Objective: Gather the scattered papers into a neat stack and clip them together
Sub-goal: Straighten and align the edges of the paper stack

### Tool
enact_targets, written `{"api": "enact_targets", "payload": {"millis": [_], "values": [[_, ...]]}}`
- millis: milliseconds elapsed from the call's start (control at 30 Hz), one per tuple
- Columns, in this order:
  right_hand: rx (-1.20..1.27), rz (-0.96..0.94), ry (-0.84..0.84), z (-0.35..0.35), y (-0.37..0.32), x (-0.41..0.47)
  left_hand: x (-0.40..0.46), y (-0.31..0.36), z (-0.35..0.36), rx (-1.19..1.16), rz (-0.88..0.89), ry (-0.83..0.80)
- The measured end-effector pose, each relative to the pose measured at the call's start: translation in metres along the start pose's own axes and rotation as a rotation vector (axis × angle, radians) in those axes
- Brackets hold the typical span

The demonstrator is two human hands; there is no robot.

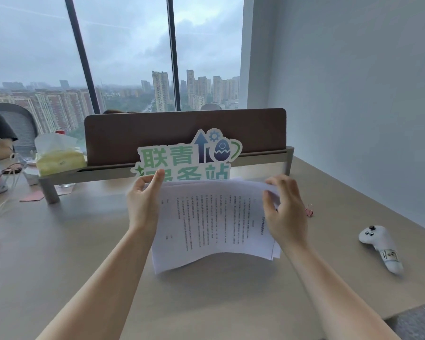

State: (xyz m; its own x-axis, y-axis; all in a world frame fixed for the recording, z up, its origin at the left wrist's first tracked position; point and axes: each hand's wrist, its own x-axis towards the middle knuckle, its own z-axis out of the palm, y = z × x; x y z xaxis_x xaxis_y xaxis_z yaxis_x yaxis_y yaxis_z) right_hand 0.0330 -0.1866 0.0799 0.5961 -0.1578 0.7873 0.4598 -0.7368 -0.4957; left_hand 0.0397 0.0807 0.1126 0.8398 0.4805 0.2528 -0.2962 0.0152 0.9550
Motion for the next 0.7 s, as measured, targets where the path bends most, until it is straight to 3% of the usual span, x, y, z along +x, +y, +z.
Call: {"api": "enact_targets", "payload": {"millis": [233,333,467,700], "values": [[-0.086,-0.074,-0.034,0.0,0.004,0.0,0.002,0.0,0.004,0.055,-0.044,0.065],[0.002,0.007,0.049,-0.001,0.008,-0.003,0.004,-0.002,-0.001,0.057,-0.063,0.081],[0.083,-0.03,-0.046,0.001,0.016,-0.007,0.003,-0.003,-0.002,0.054,-0.068,0.054],[0.397,0.183,-0.071,-0.002,0.013,-0.01,0.001,-0.004,-0.007,0.075,-0.082,0.02]]}}
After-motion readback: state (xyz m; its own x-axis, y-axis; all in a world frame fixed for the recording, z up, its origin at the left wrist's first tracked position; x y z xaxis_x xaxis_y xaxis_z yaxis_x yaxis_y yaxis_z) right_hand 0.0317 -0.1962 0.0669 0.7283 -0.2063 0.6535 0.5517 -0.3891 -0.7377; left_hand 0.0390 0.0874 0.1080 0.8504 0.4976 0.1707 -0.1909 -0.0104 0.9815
